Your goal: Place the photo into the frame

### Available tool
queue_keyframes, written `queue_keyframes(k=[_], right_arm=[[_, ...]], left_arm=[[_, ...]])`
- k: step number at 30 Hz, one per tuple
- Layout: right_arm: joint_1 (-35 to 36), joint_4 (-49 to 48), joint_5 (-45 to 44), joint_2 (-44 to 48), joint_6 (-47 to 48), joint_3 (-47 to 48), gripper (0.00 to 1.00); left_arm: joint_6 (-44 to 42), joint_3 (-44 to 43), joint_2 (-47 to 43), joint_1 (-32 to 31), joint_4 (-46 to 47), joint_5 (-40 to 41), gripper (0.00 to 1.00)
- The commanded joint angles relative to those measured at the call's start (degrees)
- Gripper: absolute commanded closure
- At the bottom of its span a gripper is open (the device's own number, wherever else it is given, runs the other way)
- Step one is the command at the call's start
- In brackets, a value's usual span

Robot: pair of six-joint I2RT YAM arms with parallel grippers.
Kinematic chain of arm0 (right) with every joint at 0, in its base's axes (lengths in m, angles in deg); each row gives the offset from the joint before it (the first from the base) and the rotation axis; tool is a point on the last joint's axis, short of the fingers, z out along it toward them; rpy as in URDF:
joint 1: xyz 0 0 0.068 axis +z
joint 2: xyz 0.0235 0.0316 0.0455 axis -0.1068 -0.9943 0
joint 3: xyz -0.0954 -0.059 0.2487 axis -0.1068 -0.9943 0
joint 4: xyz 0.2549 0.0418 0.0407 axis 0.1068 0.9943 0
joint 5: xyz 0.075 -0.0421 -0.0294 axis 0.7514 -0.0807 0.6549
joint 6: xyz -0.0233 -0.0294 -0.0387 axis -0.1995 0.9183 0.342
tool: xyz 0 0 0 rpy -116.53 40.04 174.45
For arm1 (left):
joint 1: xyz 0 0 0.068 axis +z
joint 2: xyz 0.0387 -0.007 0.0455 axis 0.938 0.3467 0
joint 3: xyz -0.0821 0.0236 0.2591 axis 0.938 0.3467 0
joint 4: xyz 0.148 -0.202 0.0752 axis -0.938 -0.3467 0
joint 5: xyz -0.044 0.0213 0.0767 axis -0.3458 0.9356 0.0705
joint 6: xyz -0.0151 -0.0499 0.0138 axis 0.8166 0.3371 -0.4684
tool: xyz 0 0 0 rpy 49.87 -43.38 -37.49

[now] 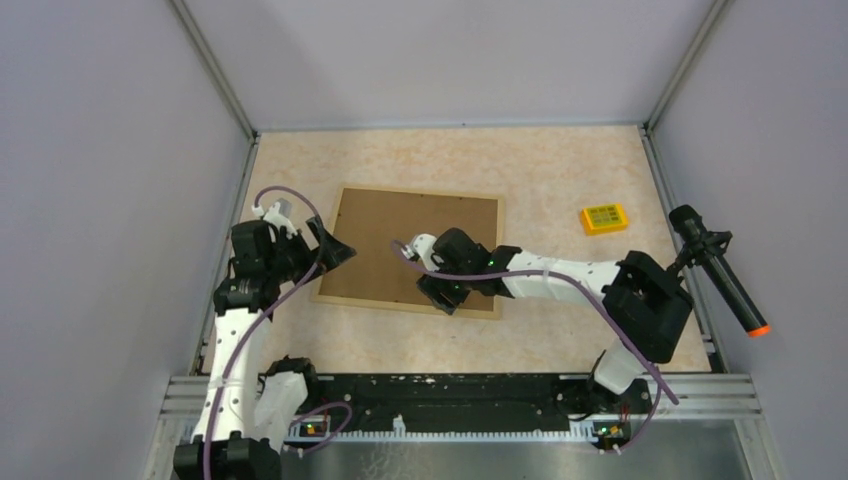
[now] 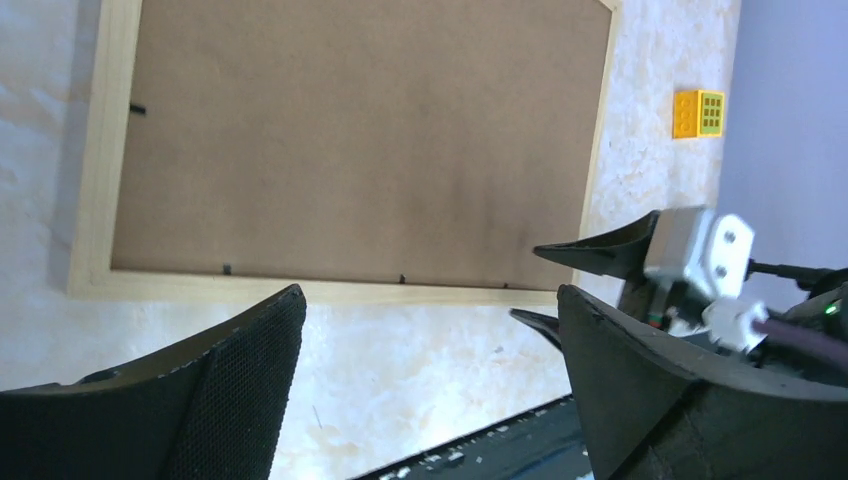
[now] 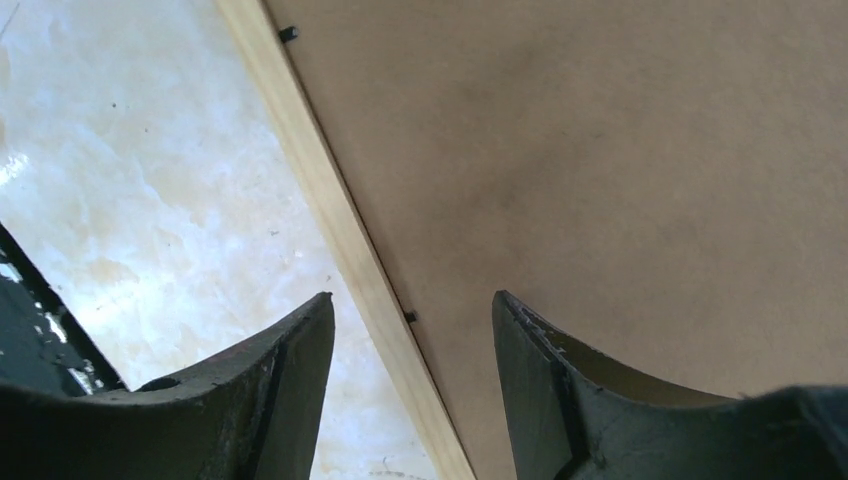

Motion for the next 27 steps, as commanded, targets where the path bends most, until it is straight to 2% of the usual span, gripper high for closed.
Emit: queue_keyframes(k=[1,5,10,15,18,19,21,24,27], right_arm=[[3.4,-9.2,1.4,-1.7,8.9,-1.8,0.42],[4.2,-11.4,4.8,-2.7,11.6,-3.2,0.43],[4.9,-11.9,3.5,-5.0,11.9,-3.4,0.45],[8.1,-14.8,-7.7,-7.3,14.2,-6.2,0.55],[10.7,-17.2,-13.3,-8.0,14.8,-8.4,0.56],[11.1,-18.0,-14.4,-8.1,14.7,-9.0,0.58],[11.3,-19.2,-17.1,-8.4,13.6,-8.6,0.72],[11.3,-16.9,-17.9,-6.6,11.9,-6.7,1.00],[11.2,-16.1,-15.7,-2.8,10.7,-5.4,1.00]], left_arm=[[6.7,0.8,0.0,0.4,-5.1,0.2,0.01],[10.7,2.6,0.9,0.6,-6.4,0.3,0.05],[16.0,6.3,2.2,0.5,-4.7,-3.7,0.09],[19.4,9.7,4.7,0.5,-2.1,-6.8,0.12],[21.1,10.4,5.9,0.6,-2.1,-6.6,0.14],[21.7,10.8,6.1,0.6,-1.8,-6.9,0.15],[22.9,11.6,6.7,0.5,-1.3,-7.7,0.16],[24.4,13.3,7.4,0.6,0.5,-9.5,0.16],[26.2,16.6,7.0,0.4,5.7,-13.6,0.07]])
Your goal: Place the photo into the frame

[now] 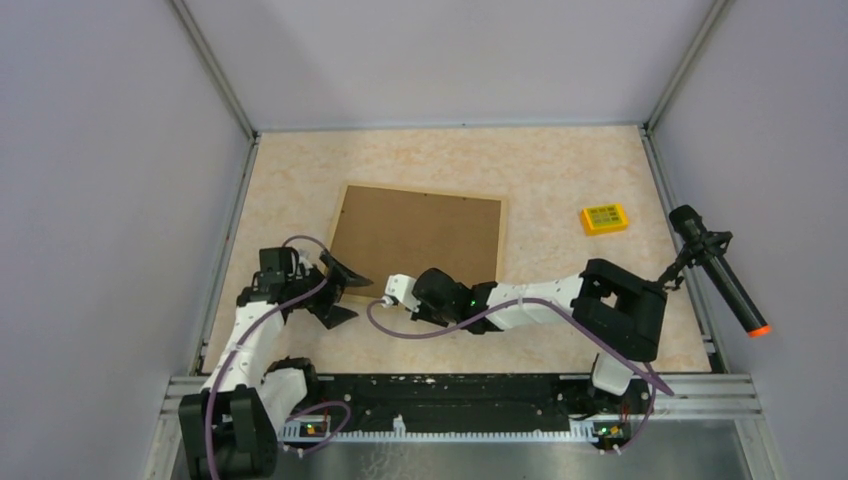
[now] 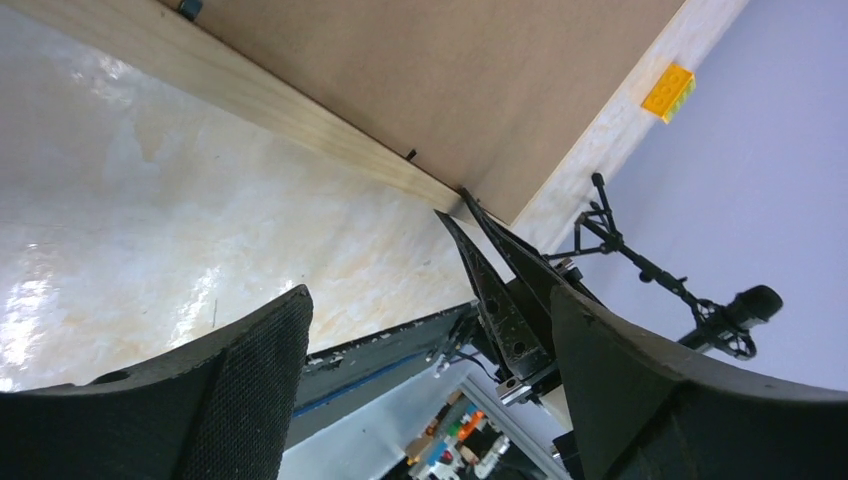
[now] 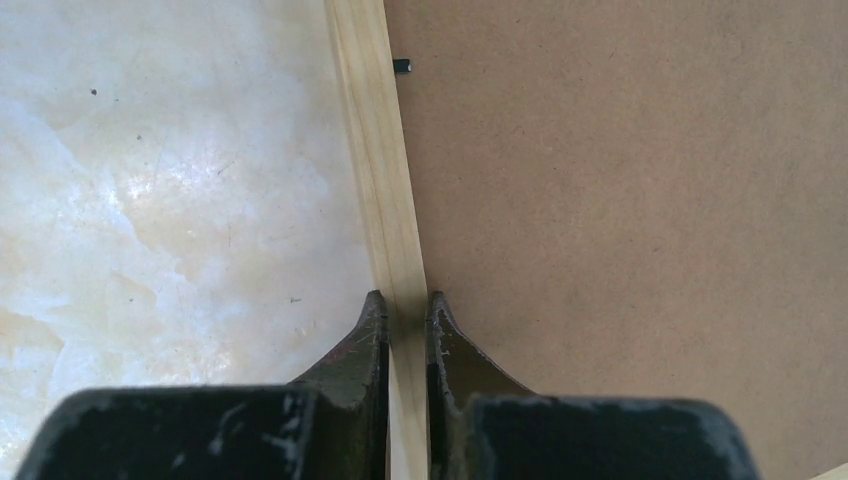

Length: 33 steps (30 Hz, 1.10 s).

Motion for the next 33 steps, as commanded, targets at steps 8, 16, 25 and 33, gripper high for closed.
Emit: queue_keyframes(k=[8,16,25,33], right_arm=[[-3.1,7.7,4.0,6.6,-11.2,9.0,1.00],[-4.3,10.6,4.0,8.9,-16.1,14.2,1.00],[-4.4,12.1,4.9,7.1,-19.8,18.1,1.00],[-4.4,11.5,5.0,6.0,-21.5,19.5,1.00]], left_arm=[[10.4,13.0,-4.6,-0.2,27.9,-18.6,0.02],[13.0,15.6,-4.9,-0.8,35.1,-20.2,0.04],[18.0,13.9,6.0,-5.7,53.8,-16.5,0.10],[16.5,9.5,11.6,-9.0,54.2,-9.6,0.23]])
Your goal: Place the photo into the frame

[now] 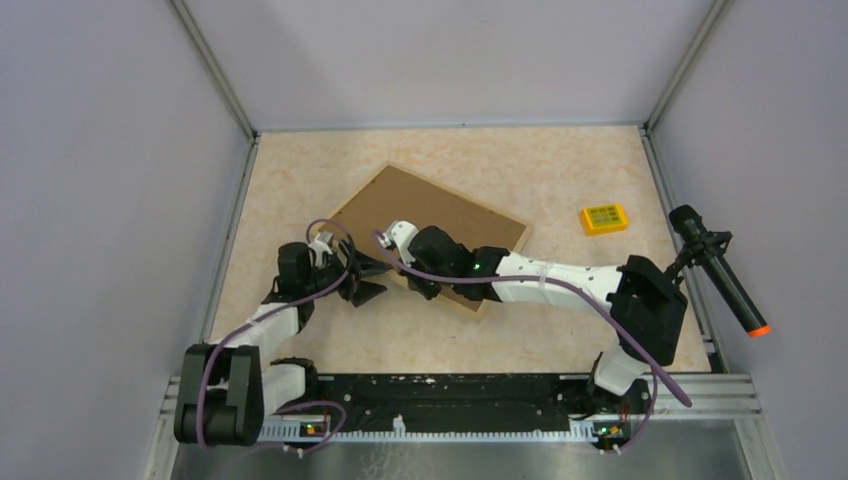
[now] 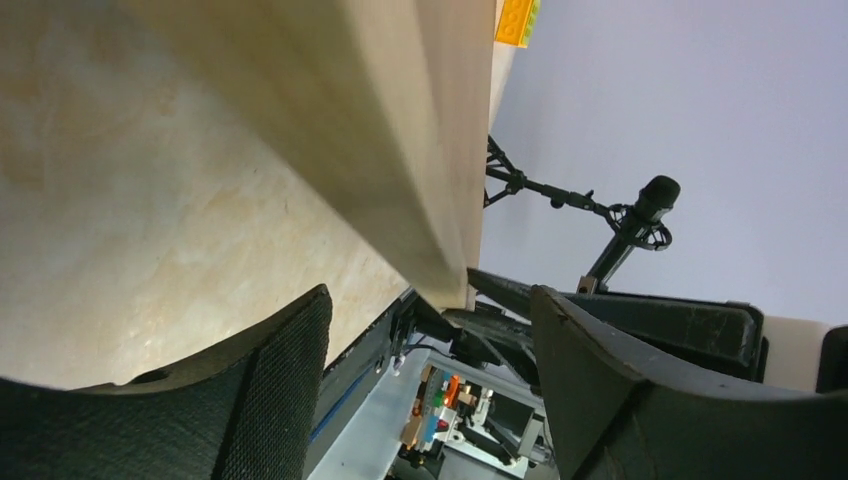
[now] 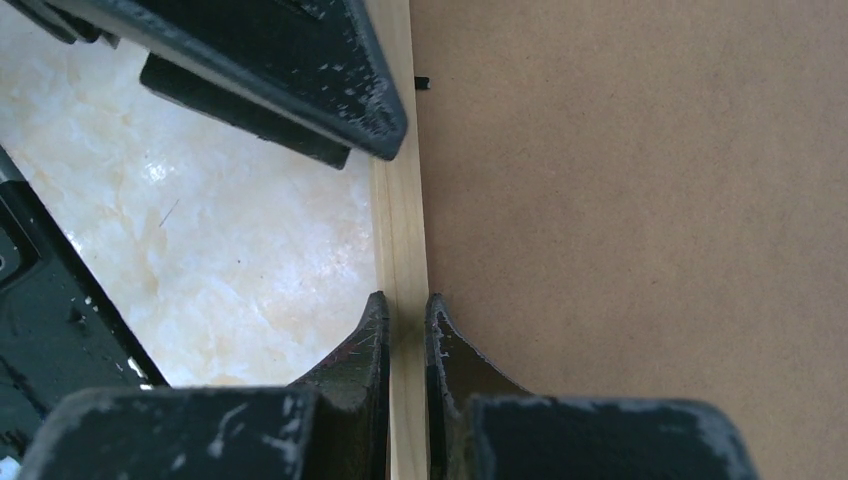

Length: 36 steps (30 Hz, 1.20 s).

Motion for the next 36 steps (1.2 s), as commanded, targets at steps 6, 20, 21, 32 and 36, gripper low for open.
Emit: queue_keyframes(k=[6,20,21,32,36], right_arm=[[-0.1,-3.3,0.5,0.4,-3.0,4.5,1.00],[0.6,5.7,-2.2,16.1,3.3,-0.9,0.31],[0.8,4.9,-2.0,19.1,6.3,-3.4,0.28],[8.3,-25.7,6.2,51.6,41.0,-40.7,0.01],[8.4,-33.7,4.8,47.0,46.0,-43.1,0.01]], left_arm=[[-6.9,-8.2,6.0,-0.9,-1.2,4.3,0.47],[-16.7,-20.3,5.9,6.2,-18.1,1.8,0.97],[-17.4,-21.4,5.6,7.2,-19.9,1.3,1.00],[-22.3,-31.5,2.6,11.2,-37.6,1.6,1.00],[-21.1,-33.0,0.9,11.2,-39.0,2.1,1.00]])
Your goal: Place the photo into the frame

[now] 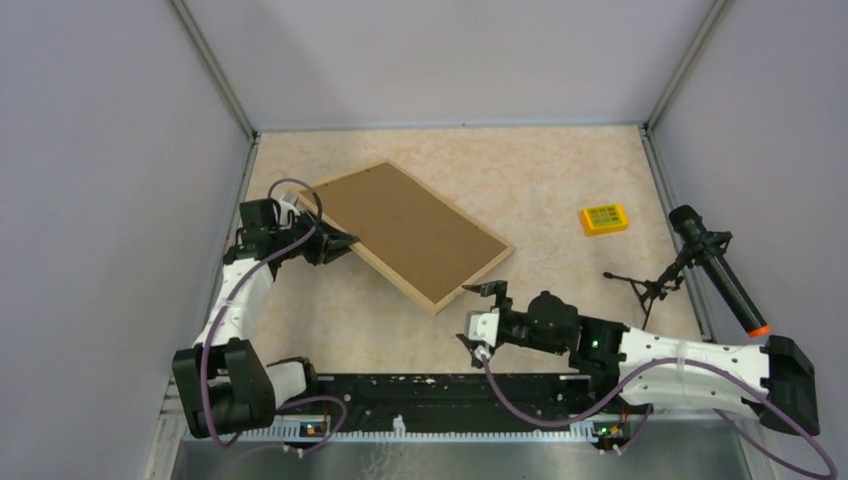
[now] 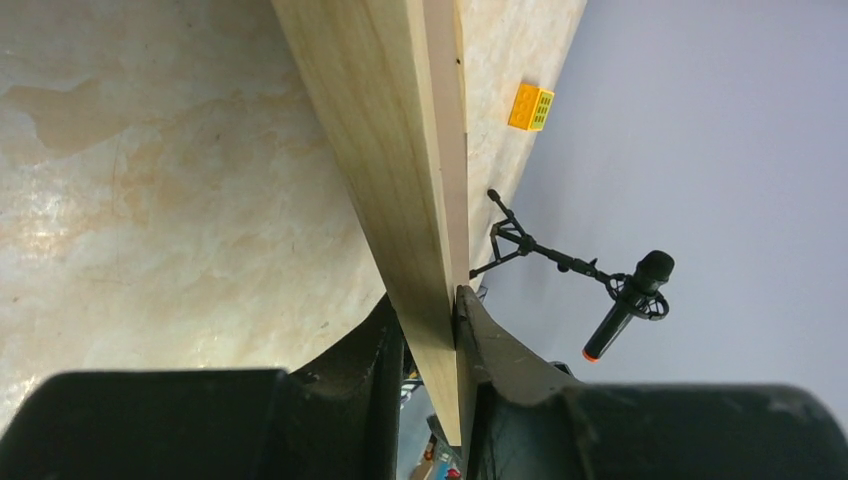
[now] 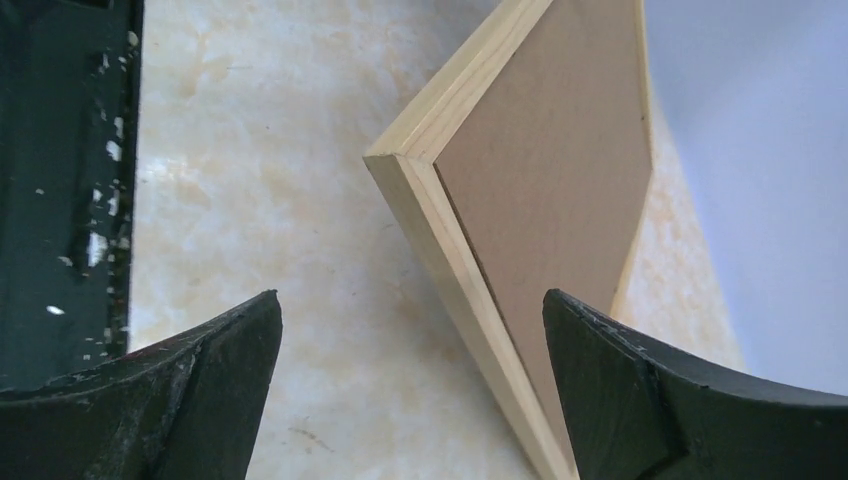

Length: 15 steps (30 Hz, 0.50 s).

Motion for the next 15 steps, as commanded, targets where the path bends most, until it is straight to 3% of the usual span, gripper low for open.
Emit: queue_keyframes(k=[1,5,9,12,15], right_arm=[[0.5,-17.2,-1.0,-5.3,11.1,-0.7,0.01],[1.0,-29.0,-4.2,-11.5,12.6,-2.0,0.03],[1.3,-36.3,-6.0,-16.9,12.1,-2.3,0.14],[2.1,-38.6,-8.5,-19.2,11.5,-2.1,0.34],[2.2,-40.3,-11.8,-19.9,9.0,-1.9,0.62]], left_arm=[[-2.8,-4.7,-3.9,0.4,-1.8,-0.7,1.00],[-2.3,-6.6,-3.9,0.3,-4.9,0.3,1.00],[-1.1,-8.5,-3.9,0.4,-6.8,0.6,1.00],[-0.5,-9.9,-3.9,0.4,-8.6,2.4,1.00],[1.2,-11.4,-4.2,0.4,-10.6,3.7,1.00]])
